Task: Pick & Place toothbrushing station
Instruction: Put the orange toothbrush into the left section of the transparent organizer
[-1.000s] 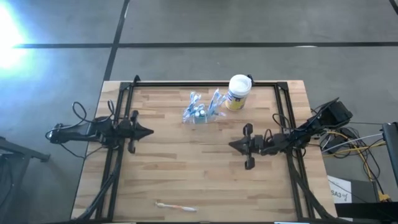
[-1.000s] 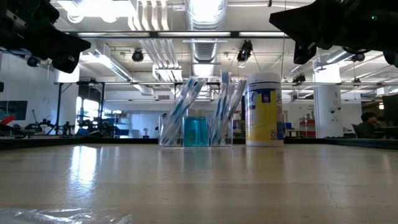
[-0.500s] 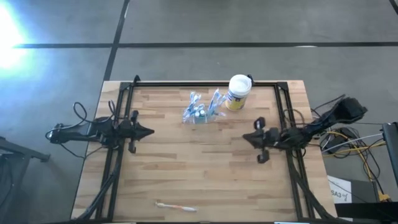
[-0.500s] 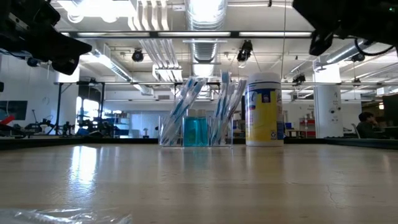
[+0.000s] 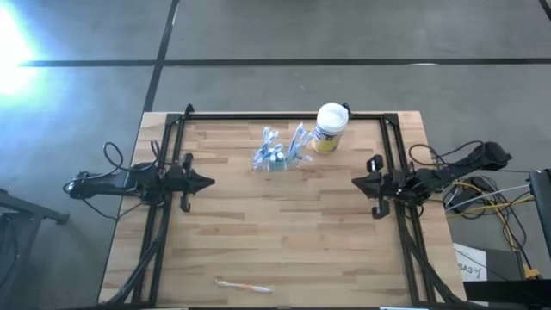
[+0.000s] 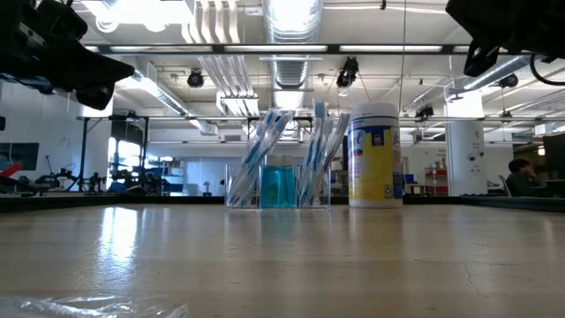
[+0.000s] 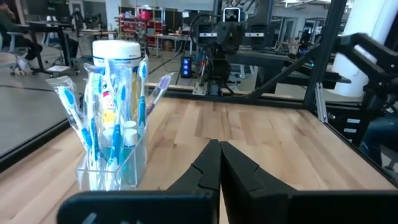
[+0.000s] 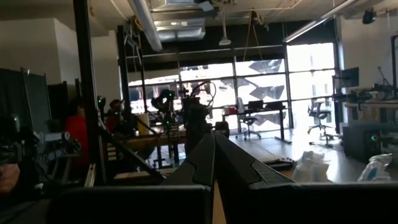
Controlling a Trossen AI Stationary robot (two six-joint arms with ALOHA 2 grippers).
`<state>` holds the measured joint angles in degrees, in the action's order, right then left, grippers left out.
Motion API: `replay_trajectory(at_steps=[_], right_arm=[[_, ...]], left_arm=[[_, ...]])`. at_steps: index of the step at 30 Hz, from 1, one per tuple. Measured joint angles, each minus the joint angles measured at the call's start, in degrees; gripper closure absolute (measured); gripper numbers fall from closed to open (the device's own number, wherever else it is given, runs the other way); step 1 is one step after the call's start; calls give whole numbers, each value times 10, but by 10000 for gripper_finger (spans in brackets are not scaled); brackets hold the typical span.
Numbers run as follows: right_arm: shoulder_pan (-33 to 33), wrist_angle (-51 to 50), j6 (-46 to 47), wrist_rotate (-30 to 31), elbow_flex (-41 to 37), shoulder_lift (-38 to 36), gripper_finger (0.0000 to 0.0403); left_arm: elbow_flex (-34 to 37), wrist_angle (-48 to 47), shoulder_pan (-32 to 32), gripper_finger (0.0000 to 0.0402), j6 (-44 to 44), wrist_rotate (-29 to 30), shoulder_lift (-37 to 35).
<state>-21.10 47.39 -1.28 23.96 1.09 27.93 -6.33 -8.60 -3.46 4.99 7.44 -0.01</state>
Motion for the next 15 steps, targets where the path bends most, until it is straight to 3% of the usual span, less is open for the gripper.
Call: replay_trajectory(at_steps=[8,12,15], right_arm=[[0,-212,35,0,-6,-203,394],[0,-294,40,0,-6,-251,394],[0,-302,43,1,-6,-259,394]], left_arm=[[-2,1,0,379,0,32,0],[-2,0,0,380,0,45,0],[-1,-3,0,385,0,43,0]])
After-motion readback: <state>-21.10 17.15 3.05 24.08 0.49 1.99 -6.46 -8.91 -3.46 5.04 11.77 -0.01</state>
